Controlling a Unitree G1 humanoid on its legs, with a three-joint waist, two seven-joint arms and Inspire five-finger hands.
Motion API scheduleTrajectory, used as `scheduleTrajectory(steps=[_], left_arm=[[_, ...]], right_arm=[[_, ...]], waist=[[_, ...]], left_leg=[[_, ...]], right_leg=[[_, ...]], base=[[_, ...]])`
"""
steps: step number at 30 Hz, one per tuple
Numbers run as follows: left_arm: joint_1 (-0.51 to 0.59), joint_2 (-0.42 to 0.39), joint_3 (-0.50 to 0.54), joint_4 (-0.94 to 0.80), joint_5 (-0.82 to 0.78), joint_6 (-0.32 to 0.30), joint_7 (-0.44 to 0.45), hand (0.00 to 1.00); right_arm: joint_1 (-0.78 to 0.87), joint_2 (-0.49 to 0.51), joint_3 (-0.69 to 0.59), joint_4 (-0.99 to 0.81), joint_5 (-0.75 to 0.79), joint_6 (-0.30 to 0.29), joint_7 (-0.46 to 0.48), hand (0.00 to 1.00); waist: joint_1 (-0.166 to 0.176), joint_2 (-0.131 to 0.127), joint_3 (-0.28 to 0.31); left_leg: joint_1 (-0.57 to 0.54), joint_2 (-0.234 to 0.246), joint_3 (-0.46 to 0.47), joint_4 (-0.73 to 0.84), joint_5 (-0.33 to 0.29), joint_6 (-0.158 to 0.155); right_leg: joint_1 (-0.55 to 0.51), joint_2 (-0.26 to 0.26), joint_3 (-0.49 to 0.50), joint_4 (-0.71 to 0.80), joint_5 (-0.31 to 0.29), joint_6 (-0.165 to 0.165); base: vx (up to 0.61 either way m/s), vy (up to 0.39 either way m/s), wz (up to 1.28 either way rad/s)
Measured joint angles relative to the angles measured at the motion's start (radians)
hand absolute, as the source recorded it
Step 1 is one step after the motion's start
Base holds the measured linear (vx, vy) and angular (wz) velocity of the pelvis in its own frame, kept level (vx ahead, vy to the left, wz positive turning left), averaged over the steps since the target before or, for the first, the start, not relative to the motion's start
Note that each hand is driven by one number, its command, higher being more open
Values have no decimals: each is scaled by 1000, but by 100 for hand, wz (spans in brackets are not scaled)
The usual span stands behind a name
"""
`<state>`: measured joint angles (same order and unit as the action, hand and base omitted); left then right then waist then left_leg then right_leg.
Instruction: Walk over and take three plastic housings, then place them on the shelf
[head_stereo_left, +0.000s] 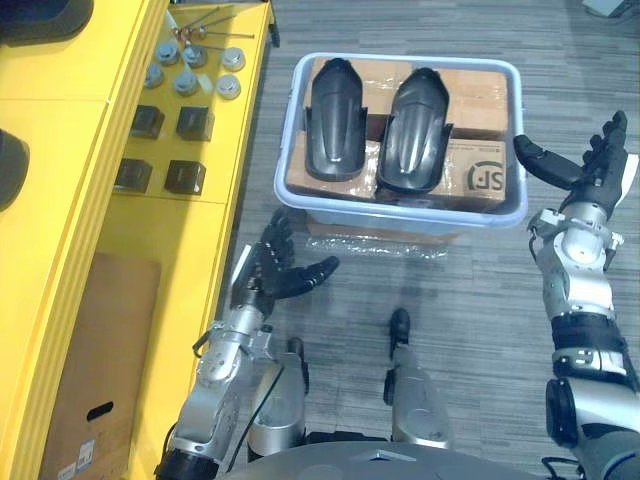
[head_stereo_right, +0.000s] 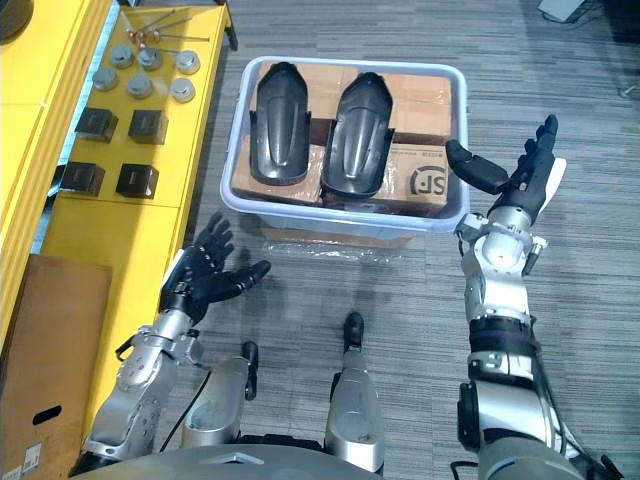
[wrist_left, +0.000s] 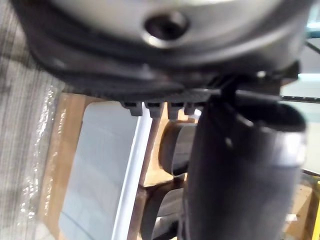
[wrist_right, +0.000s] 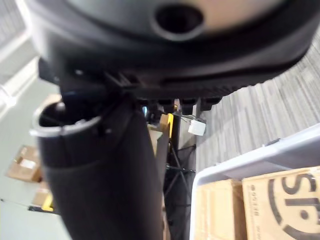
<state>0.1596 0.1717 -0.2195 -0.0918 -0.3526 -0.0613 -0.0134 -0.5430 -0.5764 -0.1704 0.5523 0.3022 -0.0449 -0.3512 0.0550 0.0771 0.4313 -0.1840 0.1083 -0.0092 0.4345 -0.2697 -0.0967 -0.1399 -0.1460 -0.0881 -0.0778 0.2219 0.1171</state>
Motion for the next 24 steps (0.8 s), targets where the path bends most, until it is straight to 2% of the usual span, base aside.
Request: scheduleTrajectory(steps=[1,4,8,12,17,21,24], left_arm=[[-10,0,-20,20,0,-1,-2,100],[-23,-1,-55,56,-10,-6,-2,100],[-52,-3,-73,145,-39,-7,17,100],[-53,-6,-108,184,-39,-13,39,100],[-63,-15,-128,219,-57,-30,57,100],[-76,-20,-136,246,-73,-44,59,100],[-76,-24,-139,253,-73,-48,59,100]], right_arm=[[-37,-26,16,55,-1,24,1,100],[-113,-97,41,139,-2,40,19,100],[-230,-182,116,231,-13,61,42,100],[-318,-245,177,287,-11,77,58,100],[-379,-251,222,332,-2,77,71,100],[-431,-252,232,341,-1,76,98,100],[-433,-252,255,346,0,77,110,100]], waist=[[1,11,7],[20,39,26],[31,59,56],[62,74,60],[80,91,65],[91,121,70],[96,122,69]], left_leg=[[-16,0,-10,19,-8,0],[-55,0,-14,67,-23,4],[-92,-1,-26,95,-23,4],[-131,-1,-33,114,-23,5],[-151,-4,-52,124,-23,5],[-177,-10,-62,138,-21,7],[-178,-14,-62,139,-19,9]], right_leg=[[0,0,-10,0,2,-1],[-19,0,-20,0,5,-5],[-38,2,-28,0,17,-4],[-66,2,-34,0,28,-6],[-69,2,-57,3,29,-7],[-95,-4,-73,24,29,-7],[-96,-7,-76,28,29,-7]], base=[[-83,23,11],[-97,36,1],[-89,22,4],[-52,27,2],[-47,35,10],[-57,44,5],[-46,43,2]])
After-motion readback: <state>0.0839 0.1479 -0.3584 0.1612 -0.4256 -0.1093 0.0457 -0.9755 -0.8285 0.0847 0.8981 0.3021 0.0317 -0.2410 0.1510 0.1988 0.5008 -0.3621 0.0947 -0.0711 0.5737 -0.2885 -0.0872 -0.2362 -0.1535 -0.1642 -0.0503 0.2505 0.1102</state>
